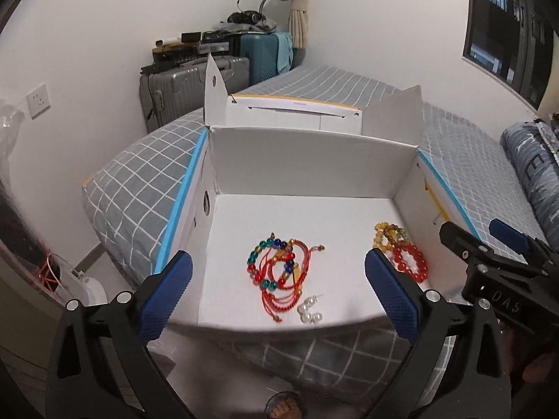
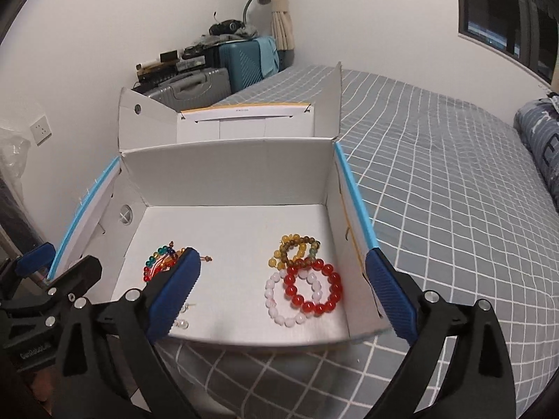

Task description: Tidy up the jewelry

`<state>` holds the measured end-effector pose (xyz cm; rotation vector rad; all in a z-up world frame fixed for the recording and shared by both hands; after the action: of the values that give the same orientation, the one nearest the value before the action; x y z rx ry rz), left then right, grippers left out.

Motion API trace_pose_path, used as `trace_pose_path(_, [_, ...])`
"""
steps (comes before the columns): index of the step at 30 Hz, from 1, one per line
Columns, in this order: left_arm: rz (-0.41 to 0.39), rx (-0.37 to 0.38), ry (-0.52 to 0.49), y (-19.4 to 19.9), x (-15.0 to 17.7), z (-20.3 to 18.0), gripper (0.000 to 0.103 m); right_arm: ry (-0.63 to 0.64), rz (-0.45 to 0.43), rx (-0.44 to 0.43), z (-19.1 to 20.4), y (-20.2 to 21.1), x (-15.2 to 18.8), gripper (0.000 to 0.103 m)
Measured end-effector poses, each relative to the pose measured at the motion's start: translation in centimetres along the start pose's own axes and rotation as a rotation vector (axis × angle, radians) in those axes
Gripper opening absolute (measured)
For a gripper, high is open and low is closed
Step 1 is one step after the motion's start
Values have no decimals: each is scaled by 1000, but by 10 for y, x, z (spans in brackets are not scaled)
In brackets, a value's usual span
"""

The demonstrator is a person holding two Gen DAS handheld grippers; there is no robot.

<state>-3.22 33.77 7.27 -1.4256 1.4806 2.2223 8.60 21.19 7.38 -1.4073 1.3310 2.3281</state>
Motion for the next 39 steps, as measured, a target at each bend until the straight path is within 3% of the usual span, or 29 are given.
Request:
trace_pose_path(14, [-50,-8,-23,28,33,3,97,27,-22,10,13,36,48,95])
trace_pose_path(39, [-61,-27,-31,26,36,1,97,1,-24,19,5,40,50,95])
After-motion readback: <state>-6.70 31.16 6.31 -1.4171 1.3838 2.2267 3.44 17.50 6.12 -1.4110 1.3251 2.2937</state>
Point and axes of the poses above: each gripper's, at about its wrist camera, not at the fingertips, and y roughly against the way its jaws point, z to its left, x to its underside, the point moved 4 cm from there along -y, roughly the way its jaws point, and after that the axes turned 12 degrees about -x, right-handed, at the moved point
